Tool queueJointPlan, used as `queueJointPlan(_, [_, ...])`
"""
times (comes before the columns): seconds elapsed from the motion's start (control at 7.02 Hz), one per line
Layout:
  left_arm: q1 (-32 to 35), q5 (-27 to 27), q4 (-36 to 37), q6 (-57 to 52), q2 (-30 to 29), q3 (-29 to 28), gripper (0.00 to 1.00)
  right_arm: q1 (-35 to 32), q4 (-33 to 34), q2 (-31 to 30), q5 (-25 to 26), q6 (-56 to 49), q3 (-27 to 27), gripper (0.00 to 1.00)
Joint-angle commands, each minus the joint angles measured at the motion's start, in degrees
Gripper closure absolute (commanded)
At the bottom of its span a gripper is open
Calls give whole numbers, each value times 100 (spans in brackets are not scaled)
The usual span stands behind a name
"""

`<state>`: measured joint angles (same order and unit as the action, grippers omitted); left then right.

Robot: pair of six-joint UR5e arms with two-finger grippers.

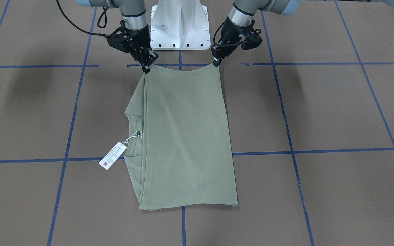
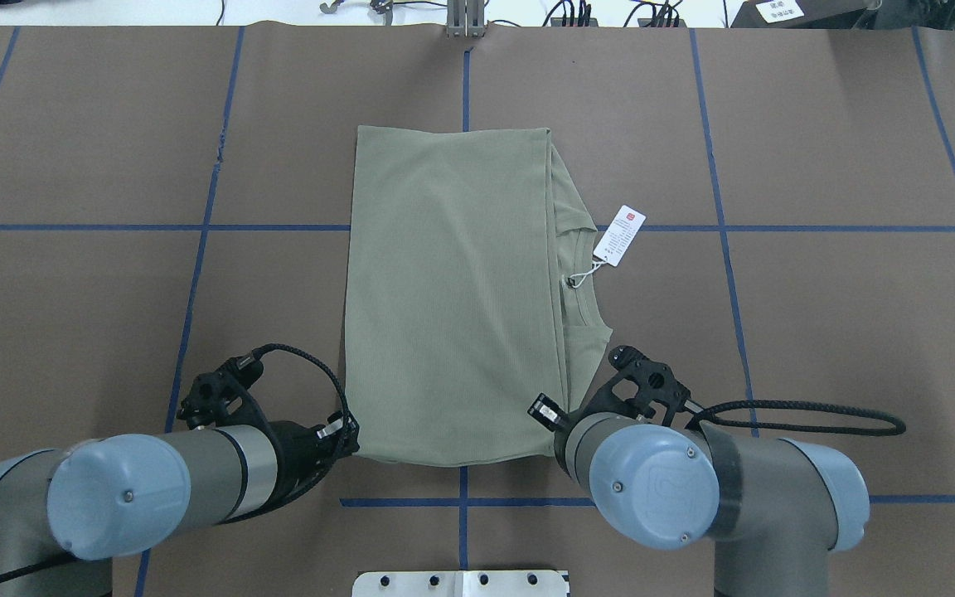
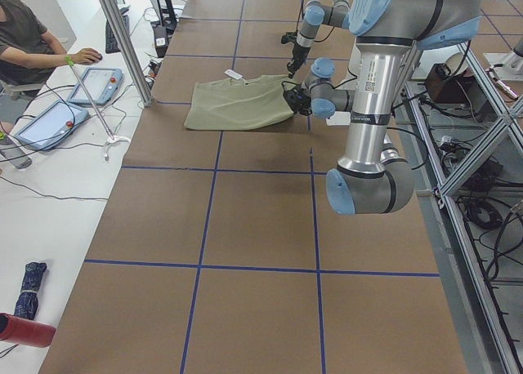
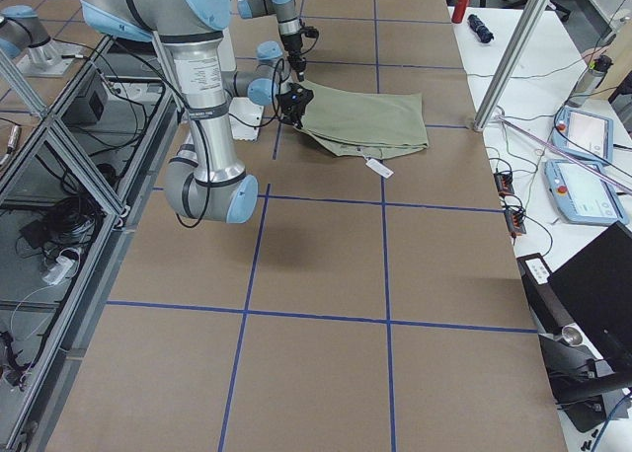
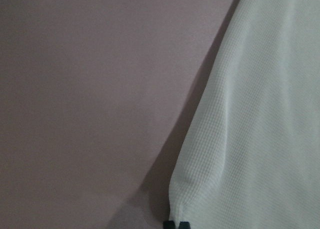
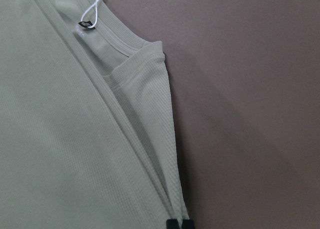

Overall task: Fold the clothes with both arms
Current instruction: 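Lift the near edge with both grippers and fold it away from the robot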

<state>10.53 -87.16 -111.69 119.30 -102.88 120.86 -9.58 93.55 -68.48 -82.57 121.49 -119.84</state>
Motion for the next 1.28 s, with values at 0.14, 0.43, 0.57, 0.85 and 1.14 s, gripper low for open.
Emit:
queueJointPlan(0.14, [-377, 6, 532, 559, -13, 1137, 100, 300, 268, -534, 232, 534, -1160, 100])
queueJointPlan(0.43, [322, -90, 745, 298, -397, 1239, 100, -296, 269, -220, 163, 429, -1129, 100])
queueJointPlan(0.57, [745, -247, 745, -131, -487, 1073, 100, -699, 269, 95, 101, 80, -859, 100])
queueJointPlan(0.85, [1449, -398, 728, -686, -1039, 110, 100, -1621, 147, 562, -520, -860, -35, 100])
queueJointPlan(1.14, [1915, -390, 518, -1266, -1224, -656, 100, -2054, -667, 1046, -750, -1022, 1230, 100])
